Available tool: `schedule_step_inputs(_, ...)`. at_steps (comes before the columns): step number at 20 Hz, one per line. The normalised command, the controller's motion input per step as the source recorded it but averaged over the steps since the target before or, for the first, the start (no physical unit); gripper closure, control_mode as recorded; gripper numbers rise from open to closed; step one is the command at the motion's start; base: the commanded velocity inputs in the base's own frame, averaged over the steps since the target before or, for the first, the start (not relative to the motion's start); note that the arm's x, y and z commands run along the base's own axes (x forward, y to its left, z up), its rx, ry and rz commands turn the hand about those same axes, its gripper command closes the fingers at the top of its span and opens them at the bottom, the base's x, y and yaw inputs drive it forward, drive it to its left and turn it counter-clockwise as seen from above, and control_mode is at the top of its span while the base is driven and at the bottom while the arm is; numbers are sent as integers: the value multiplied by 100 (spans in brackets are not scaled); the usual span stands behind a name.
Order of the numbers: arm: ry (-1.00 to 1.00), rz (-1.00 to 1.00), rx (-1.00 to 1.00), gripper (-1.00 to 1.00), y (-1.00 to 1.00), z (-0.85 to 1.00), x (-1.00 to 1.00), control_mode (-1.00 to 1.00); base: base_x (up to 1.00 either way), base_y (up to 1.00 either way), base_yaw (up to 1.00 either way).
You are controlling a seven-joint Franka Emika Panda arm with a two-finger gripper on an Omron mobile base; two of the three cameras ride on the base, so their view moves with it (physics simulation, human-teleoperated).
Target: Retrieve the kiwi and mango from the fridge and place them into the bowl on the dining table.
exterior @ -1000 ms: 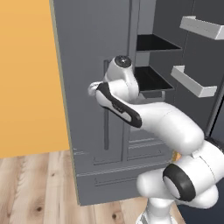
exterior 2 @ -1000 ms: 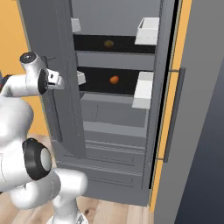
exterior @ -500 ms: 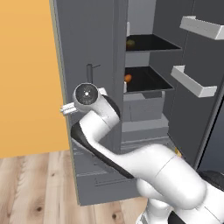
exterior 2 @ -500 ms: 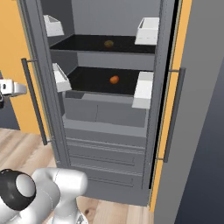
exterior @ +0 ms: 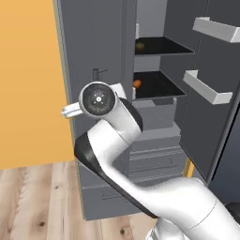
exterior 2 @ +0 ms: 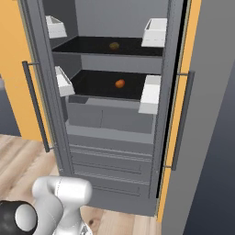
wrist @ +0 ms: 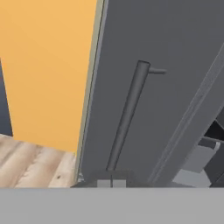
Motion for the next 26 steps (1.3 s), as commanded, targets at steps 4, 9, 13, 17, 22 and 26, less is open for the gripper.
schedule_step_inputs(4,10,-12,8,-100,-91,66,-58,-100,0,0,0)
schedule_step_inputs(9,6,-10,13,-100,-100,15,-35,-100,0,0,0)
schedule_step_inputs(13,0,-21,36,-100,-87,-27,-5,-100,0,0,0)
schedule_step_inputs(17,-6,-30,62,-100,-38,-36,-1,-100,0,0,0)
schedule_step_inputs(22,1,-23,71,-100,-27,-4,0,-100,0,0,0)
schedule_step_inputs(26,12,-3,61,-100,-36,8,0,-100,0,0,0)
